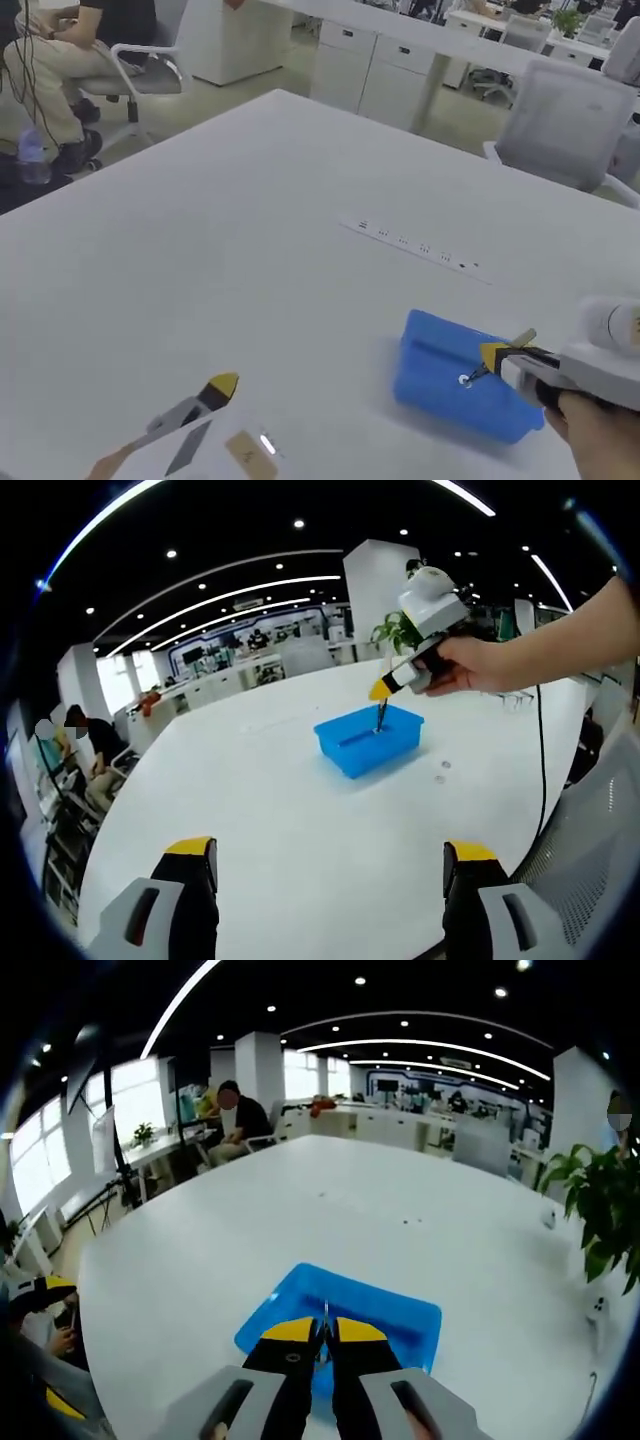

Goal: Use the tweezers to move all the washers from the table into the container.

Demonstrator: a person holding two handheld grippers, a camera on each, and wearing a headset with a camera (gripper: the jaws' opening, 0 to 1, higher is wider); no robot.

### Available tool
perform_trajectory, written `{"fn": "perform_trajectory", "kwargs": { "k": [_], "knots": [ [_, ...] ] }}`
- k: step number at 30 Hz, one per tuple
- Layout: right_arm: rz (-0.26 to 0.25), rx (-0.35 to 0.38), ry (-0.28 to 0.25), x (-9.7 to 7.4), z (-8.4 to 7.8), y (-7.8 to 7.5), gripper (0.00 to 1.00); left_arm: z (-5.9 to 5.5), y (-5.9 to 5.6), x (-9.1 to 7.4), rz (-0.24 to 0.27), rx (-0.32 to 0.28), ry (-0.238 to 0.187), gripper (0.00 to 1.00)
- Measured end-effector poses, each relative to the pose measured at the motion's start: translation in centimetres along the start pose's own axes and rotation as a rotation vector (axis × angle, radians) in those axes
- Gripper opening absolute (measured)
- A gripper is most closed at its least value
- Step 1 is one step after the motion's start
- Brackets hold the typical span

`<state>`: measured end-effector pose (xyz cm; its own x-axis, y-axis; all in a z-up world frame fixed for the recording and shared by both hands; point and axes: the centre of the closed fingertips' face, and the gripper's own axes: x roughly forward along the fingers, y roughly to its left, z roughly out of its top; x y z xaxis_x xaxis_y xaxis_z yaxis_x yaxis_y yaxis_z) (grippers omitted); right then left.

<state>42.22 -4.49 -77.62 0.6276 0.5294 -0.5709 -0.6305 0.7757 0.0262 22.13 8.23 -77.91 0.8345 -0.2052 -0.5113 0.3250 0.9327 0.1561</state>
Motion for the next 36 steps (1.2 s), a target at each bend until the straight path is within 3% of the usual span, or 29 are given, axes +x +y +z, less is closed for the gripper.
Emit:
{"fn": "perform_trajectory", "kwargs": {
  "k": [14,26,32,36],
  "knots": [
    [0.006,-0.001,0.064,1.9,-2.6,-0.1,0.02,-0.3,0.1,0.1,0.000,-0.008,0.016,0.97],
    [0.008,-0.028,0.103,2.9,-3.9,-0.5,0.02,-0.1,0.3,0.1,0.009,-0.010,0.006,0.98],
    [0.013,-0.010,0.095,2.9,-3.6,-0.5,0.03,-0.2,0.3,0.1,0.010,-0.005,0.010,0.98],
    [0.010,0.020,0.057,2.1,-2.7,-0.7,0.03,-0.1,0.0,0.1,-0.002,-0.008,0.005,0.98]
  ]
}}
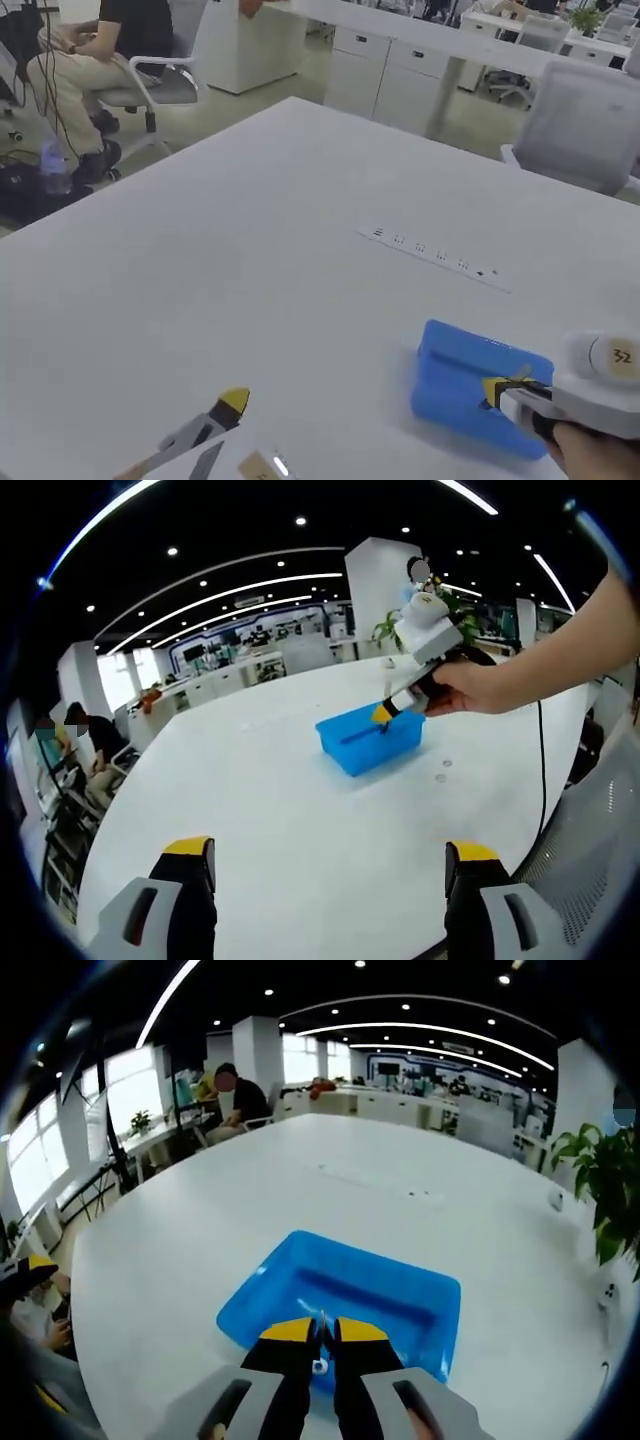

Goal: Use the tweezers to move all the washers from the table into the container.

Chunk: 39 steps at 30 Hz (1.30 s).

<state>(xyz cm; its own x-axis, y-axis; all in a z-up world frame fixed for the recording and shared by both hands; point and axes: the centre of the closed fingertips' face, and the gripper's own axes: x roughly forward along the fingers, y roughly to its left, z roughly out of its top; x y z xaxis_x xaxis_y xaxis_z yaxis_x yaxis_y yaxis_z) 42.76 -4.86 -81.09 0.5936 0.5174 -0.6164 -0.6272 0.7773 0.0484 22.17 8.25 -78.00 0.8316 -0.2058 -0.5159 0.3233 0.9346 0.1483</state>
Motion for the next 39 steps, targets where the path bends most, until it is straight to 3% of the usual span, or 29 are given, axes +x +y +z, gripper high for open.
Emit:
{"fn": "perform_trajectory", "kwargs": {
  "k": [5,15,18,21,26,33,39],
  "knots": [
    [0.001,0.019,-0.036,-1.4,0.8,0.0,0.03,0.1,-0.2,0.0,-0.006,0.006,-0.007,0.99],
    [0.033,-0.004,-0.156,-6.0,4.1,0.5,0.03,0.3,-0.2,-0.2,-0.013,-0.006,-0.018,0.99],
    [0.042,0.001,-0.170,-7.2,4.1,0.8,0.03,0.3,-0.2,-0.2,-0.014,-0.005,-0.019,0.99],
    [0.042,-0.017,-0.173,-8.4,3.5,1.4,0.03,0.3,-0.2,-0.2,-0.014,-0.007,-0.018,0.98],
    [0.044,-0.045,-0.139,-9.0,1.9,1.6,0.03,0.1,-0.5,-0.1,-0.022,0.001,-0.006,0.98],
    [0.063,-0.042,-0.067,-9.6,-2.1,2.2,0.03,0.2,-0.5,-0.2,-0.024,0.001,-0.009,0.98],
    [0.075,-0.038,-0.016,-9.3,-4.6,3.1,0.03,0.1,-0.5,-0.1,-0.020,0.003,-0.004,0.98]
  ]
}}
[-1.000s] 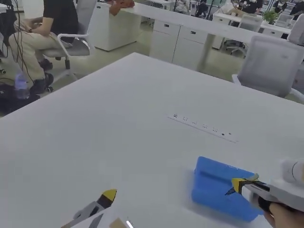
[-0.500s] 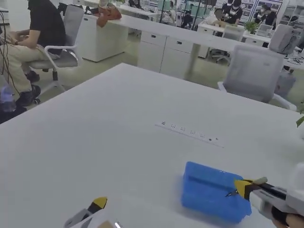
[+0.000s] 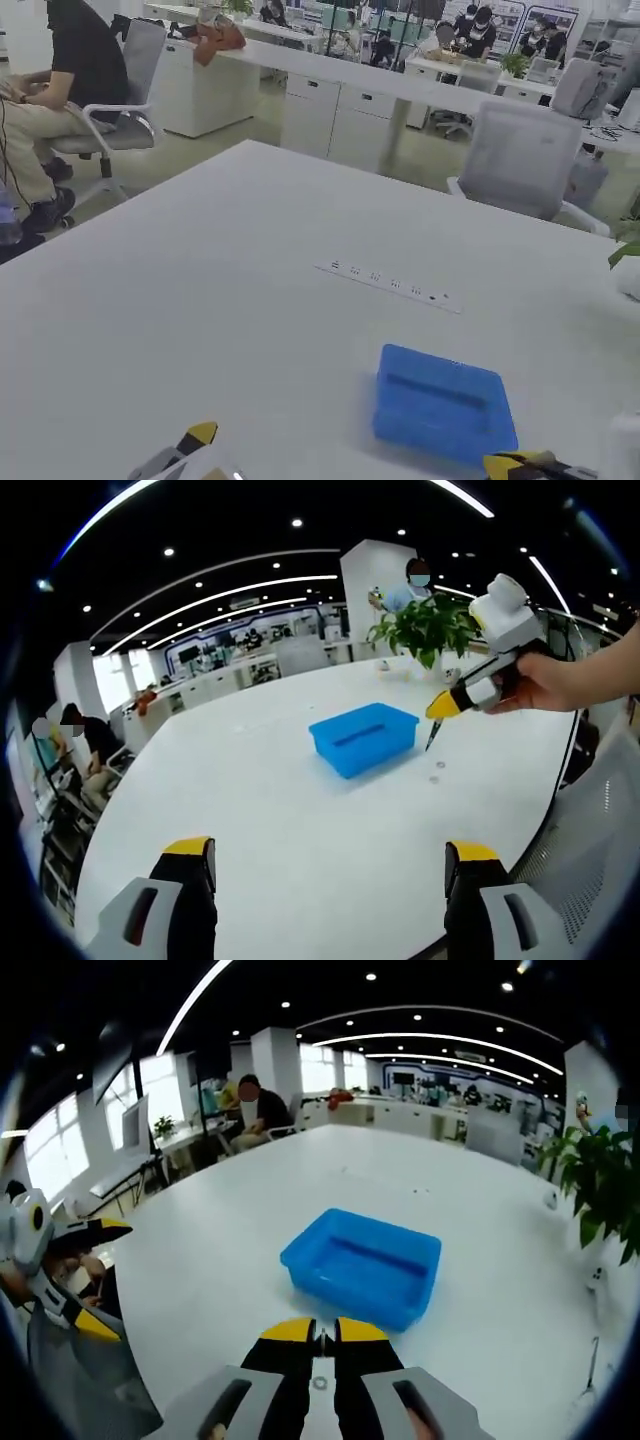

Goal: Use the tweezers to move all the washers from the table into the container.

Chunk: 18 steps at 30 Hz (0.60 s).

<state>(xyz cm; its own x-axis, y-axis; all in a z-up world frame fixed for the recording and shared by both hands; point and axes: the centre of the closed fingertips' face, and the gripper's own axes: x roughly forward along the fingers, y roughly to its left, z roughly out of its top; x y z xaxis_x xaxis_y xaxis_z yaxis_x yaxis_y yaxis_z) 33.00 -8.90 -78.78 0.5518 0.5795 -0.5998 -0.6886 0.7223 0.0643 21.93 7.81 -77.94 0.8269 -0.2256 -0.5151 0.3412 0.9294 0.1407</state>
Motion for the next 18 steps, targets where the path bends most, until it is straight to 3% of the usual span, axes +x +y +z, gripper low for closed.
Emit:
{"fn": "perform_trajectory", "kwargs": {
  "k": [7,18],
  "knots": [
    [-0.003,0.004,0.062,0.8,-2.7,0.3,0.03,-0.1,0.1,0.0,0.005,0.005,0.003,0.97],
    [-0.013,0.012,0.106,0.4,-4.1,-0.2,0.02,-0.1,0.1,0.1,0.008,0.011,0.008,0.97]
  ]
}}
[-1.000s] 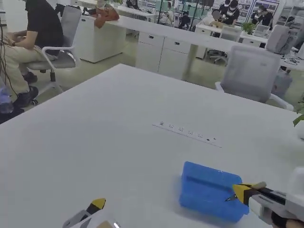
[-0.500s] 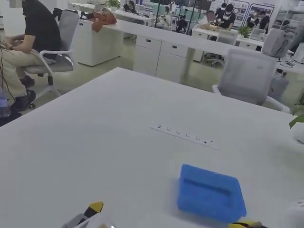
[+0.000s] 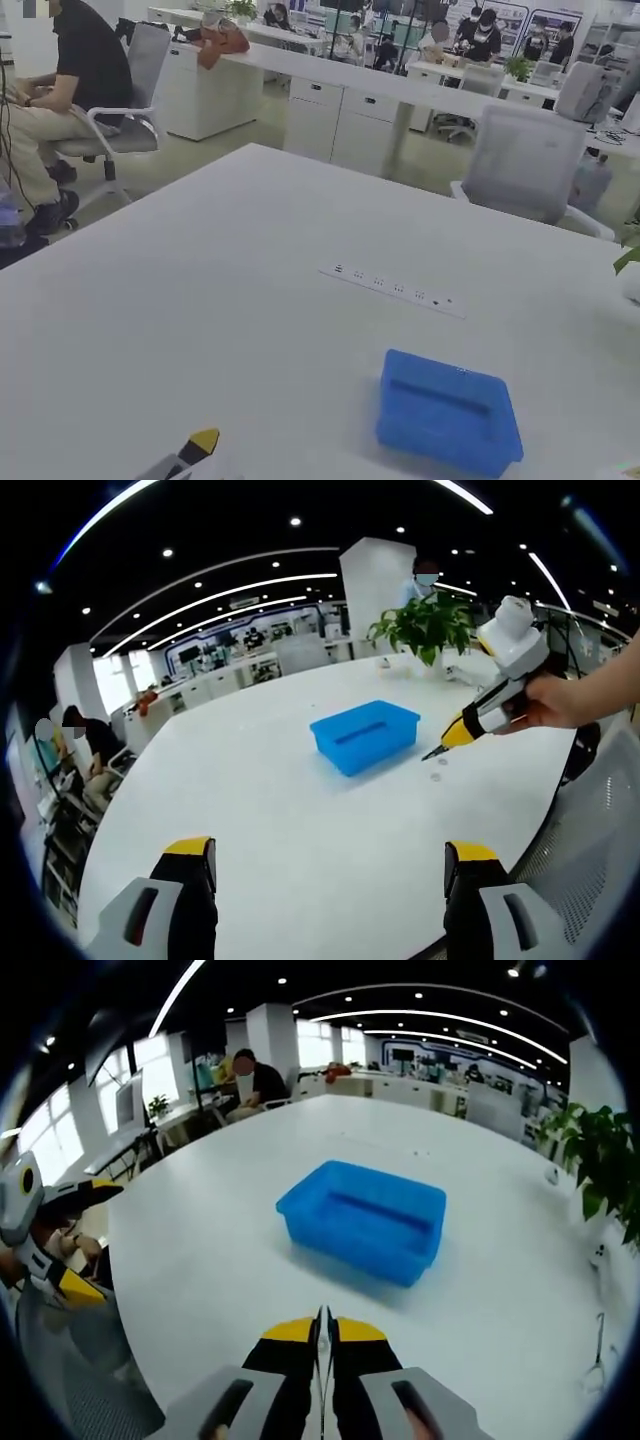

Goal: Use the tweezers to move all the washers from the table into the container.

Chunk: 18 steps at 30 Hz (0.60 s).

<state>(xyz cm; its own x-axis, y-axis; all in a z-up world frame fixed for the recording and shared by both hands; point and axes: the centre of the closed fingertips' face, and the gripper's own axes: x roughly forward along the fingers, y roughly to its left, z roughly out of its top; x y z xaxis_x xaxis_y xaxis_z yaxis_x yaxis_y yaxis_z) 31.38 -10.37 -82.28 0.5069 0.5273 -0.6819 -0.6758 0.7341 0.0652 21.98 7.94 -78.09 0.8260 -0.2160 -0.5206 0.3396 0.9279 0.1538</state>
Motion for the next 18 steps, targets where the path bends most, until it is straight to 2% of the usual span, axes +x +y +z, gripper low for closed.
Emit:
{"fn": "perform_trajectory", "kwargs": {
  "k": [3,6,8,10,11,17,18],
  "knots": [
    [0.013,0.025,0.029,-0.2,-0.5,0.2,0.01,-0.1,0.0,0.0,-0.001,0.003,0.004,0.97],
    [0.034,0.008,0.049,-0.7,-0.6,0.6,0.01,-0.1,0.0,0.0,0.001,0.006,0.007,0.97],
    [0.060,-0.048,0.096,-1.5,-1.1,1.0,0.01,-0.1,0.0,0.0,0.002,0.007,0.008,0.97],
    [0.061,-0.074,0.113,-2.0,-1.2,1.0,0.01,-0.1,0.0,0.0,0.002,0.008,0.008,0.97],
    [0.071,-0.082,0.139,-2.3,-1.6,1.1,0.01,-0.1,0.0,0.0,0.002,0.008,0.006,0.97],
    [0.120,-0.069,0.209,-3.3,-2.6,1.8,0.01,-0.2,0.1,0.0,0.008,0.007,0.009,0.96],
    [0.142,-0.069,0.243,-3.4,-3.1,2.1,0.01,-0.2,0.1,0.0,0.008,0.007,0.010,0.96]
  ]
}}
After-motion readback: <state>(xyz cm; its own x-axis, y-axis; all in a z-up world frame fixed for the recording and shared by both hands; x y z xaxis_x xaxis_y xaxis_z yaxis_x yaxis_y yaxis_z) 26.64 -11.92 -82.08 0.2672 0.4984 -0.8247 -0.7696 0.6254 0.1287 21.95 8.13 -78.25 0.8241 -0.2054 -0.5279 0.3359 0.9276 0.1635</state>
